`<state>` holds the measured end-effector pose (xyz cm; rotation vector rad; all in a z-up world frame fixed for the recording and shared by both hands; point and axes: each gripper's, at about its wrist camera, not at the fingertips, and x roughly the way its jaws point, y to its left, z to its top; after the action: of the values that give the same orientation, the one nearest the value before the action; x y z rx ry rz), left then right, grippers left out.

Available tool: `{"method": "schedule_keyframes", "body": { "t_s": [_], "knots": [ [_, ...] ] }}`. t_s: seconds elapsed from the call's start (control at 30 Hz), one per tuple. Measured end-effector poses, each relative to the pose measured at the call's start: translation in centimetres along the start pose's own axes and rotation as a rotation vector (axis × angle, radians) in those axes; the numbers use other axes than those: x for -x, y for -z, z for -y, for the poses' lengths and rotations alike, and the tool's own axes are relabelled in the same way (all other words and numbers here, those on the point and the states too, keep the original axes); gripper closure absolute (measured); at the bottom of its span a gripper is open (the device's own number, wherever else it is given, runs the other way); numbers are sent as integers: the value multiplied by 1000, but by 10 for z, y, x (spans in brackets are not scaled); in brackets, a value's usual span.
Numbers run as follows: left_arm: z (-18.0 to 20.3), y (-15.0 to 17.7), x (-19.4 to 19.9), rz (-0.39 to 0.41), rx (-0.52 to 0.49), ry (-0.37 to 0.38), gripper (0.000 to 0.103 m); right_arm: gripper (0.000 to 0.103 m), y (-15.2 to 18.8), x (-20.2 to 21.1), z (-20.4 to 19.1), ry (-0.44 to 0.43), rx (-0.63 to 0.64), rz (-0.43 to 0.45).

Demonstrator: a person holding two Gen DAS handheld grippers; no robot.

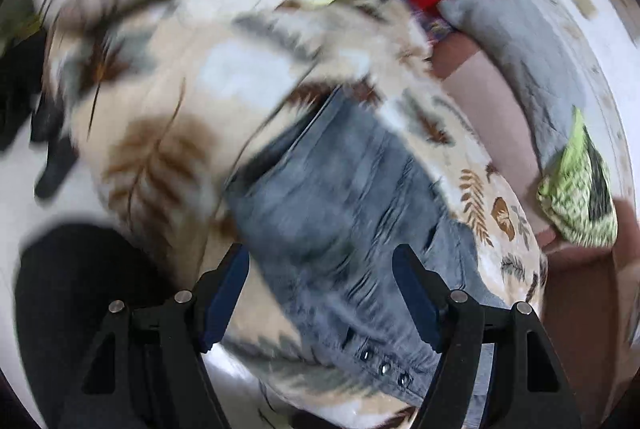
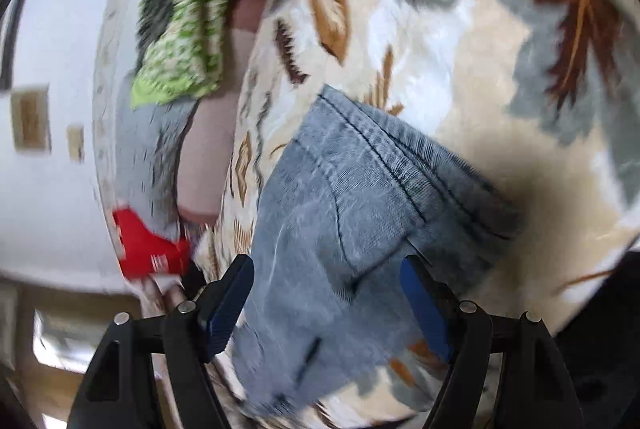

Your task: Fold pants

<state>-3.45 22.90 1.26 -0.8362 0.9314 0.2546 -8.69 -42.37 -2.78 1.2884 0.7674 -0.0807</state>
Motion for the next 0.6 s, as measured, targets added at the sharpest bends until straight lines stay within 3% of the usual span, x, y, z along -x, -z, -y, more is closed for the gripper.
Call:
{"method": "schedule_keyframes", "body": {
  "t_s": [0.07,0.27,0.3,0.33,0.4,0.43,0.53,0.6],
  "knots": [
    [-11,7,0,-16,63,7,28,25,-4,-11,1,13,-24,13],
    [-11,1,-27,-94,106,40,29,25,-8,-21,9,18,-38,5],
    [-11,-2,-33,-100,115,44,40,25,-7,-19,10,19,-37,7],
    [-11,-4,-37,-112,112,28,64,26,-7,-19,10,24,-32,6],
    [-15,-8,-45,-148,148,34,79,52,-7,-20,6,51,10,-6],
    [-18,-11,-46,-162,168,52,83,73,-8,-22,0,79,53,-22],
    [-19,-18,-38,-161,193,100,85,87,-9,-17,-18,116,143,-22],
    [-15,-21,-28,-134,180,114,85,89,-7,-1,-38,126,223,22]
  ]
}}
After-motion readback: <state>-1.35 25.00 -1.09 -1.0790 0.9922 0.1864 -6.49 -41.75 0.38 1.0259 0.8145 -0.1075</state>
